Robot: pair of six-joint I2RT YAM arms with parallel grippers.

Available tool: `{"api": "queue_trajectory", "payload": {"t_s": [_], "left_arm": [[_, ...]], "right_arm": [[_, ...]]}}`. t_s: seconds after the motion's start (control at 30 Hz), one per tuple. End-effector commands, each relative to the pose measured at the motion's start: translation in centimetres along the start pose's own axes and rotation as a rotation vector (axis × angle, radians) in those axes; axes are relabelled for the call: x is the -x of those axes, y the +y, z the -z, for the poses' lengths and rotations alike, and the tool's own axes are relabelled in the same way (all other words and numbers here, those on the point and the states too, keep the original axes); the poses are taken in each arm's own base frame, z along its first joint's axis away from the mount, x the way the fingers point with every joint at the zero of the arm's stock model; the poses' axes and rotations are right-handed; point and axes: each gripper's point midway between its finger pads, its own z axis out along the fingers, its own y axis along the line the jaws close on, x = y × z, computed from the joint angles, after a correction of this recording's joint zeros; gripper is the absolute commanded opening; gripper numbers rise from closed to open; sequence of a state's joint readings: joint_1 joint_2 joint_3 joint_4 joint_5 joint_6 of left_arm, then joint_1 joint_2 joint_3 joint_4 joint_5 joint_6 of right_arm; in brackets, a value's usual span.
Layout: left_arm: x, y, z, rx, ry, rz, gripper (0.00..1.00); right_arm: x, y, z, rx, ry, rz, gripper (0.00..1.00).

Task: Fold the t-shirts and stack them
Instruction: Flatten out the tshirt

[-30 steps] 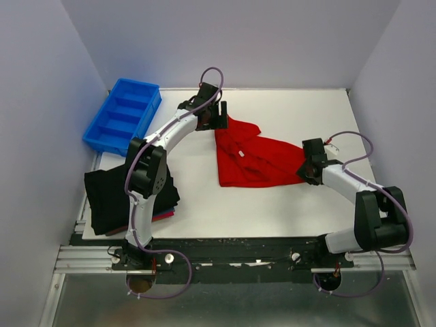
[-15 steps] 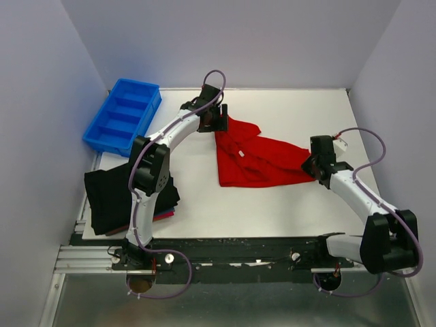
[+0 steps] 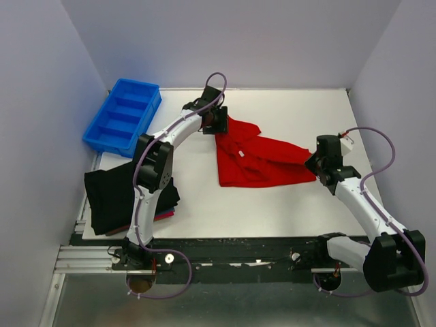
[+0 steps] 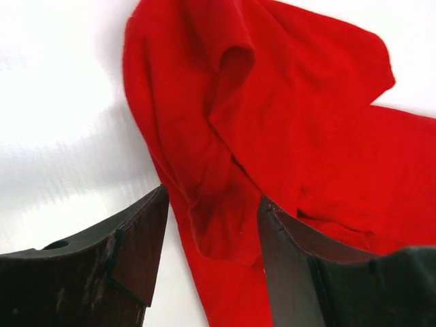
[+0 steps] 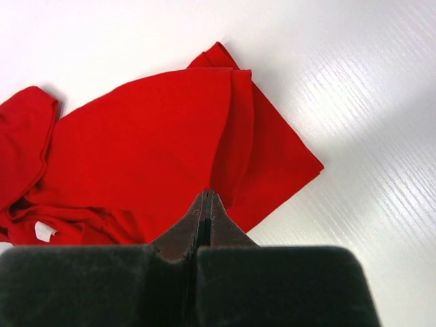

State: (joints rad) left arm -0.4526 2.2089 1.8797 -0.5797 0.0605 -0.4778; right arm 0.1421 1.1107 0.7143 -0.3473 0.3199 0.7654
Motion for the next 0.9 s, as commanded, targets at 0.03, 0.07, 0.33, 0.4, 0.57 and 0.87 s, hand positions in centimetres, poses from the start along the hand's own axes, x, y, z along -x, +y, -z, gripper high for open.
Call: {"api": "queue_trajectory", "payload": {"t_s": [0.03, 0.07, 0.33, 0.4, 0.57, 0.87], "left_arm": [[-0.4, -1.8, -1.0, -0.116, 0.042, 0.035, 0.66], [-0.7, -1.8, -1.2, -0.117, 0.055, 0.034, 0.61], [-1.9, 0.7, -0.6, -0.129, 0.066, 0.114, 0.00], [-0.4, 1.4, 0.6, -0.081, 0.032, 0.096, 0.00], [4.8, 2.2, 6.7, 0.032, -0.102, 0.035, 0.00], [10.5, 5.3, 16.4, 0.244, -0.211, -0.013, 0.00]], "right_arm": [[-0.2, -0.5, 0.2, -0.016, 0.015, 0.011, 0.01], [-0.1, -0.4, 0.2, -0.013, 0.016, 0.012, 0.01], [2.7, 1.2, 1.5, 0.023, -0.041, 0.011, 0.01], [3.5, 1.7, 1.9, 0.033, -0.055, 0.006, 0.01], [6.3, 2.8, 2.7, 0.050, -0.084, -0.020, 0.01], [15.5, 6.8, 6.0, 0.185, -0.135, -0.116, 0.01]]}}
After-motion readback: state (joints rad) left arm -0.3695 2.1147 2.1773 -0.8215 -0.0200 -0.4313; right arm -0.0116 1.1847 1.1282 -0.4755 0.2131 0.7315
